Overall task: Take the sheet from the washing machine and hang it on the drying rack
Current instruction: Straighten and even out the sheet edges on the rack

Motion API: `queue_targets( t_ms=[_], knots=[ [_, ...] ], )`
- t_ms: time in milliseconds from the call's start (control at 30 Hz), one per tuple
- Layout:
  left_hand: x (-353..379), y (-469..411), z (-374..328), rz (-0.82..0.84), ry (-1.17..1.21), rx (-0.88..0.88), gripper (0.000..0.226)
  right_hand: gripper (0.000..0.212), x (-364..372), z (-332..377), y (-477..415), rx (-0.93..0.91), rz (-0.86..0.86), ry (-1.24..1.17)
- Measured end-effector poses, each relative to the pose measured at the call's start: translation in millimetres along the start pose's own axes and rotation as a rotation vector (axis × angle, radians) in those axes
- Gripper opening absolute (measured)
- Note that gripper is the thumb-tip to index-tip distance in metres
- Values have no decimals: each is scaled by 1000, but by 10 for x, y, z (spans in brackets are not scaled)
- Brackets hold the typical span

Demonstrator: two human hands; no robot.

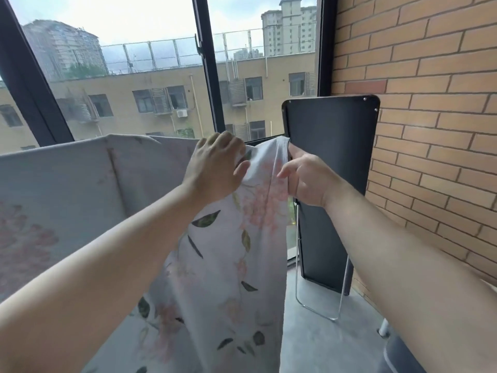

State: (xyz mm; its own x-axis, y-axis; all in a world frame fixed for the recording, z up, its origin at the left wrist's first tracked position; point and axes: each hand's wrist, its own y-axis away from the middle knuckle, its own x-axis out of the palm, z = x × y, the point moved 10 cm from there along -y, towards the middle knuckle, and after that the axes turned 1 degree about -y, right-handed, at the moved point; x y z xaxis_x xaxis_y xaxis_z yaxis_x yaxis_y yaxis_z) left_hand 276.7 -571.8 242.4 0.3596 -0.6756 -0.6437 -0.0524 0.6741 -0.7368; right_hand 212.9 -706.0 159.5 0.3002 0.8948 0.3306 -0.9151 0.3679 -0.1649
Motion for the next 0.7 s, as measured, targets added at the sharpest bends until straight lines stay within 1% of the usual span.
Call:
queue_targets(
  t_ms=[67, 133, 233, 300, 400, 500, 600, 700],
  knots=[
    [83, 130, -264, -15, 29, 67, 20, 91, -83, 9, 44, -6, -13, -7],
    [253, 272, -528, 23, 22, 127, 23, 91, -176, 47, 100, -29, -41, 3],
    [399, 393, -746, 85, 85, 87, 24, 88, -326, 143, 173, -83, -120, 42],
    [460, 447, -785, 103, 122, 39, 19, 75, -401, 230, 221, -134, -179, 53],
    [533, 545, -712, 155, 105, -61, 27, 50, -452, 368, 305, -213, -232, 104],
    [444, 557, -595, 152, 80, -110, 33, 35, -531, 476, 368, -254, -314, 103],
    [273, 451, -479, 106, 64, -110, 30, 27, -632, 543, 376, -258, -408, 61],
    [152, 320, -328, 80, 27, -138, 34, 28, -623, 571, 342, -262, -417, 37]
  ],
)
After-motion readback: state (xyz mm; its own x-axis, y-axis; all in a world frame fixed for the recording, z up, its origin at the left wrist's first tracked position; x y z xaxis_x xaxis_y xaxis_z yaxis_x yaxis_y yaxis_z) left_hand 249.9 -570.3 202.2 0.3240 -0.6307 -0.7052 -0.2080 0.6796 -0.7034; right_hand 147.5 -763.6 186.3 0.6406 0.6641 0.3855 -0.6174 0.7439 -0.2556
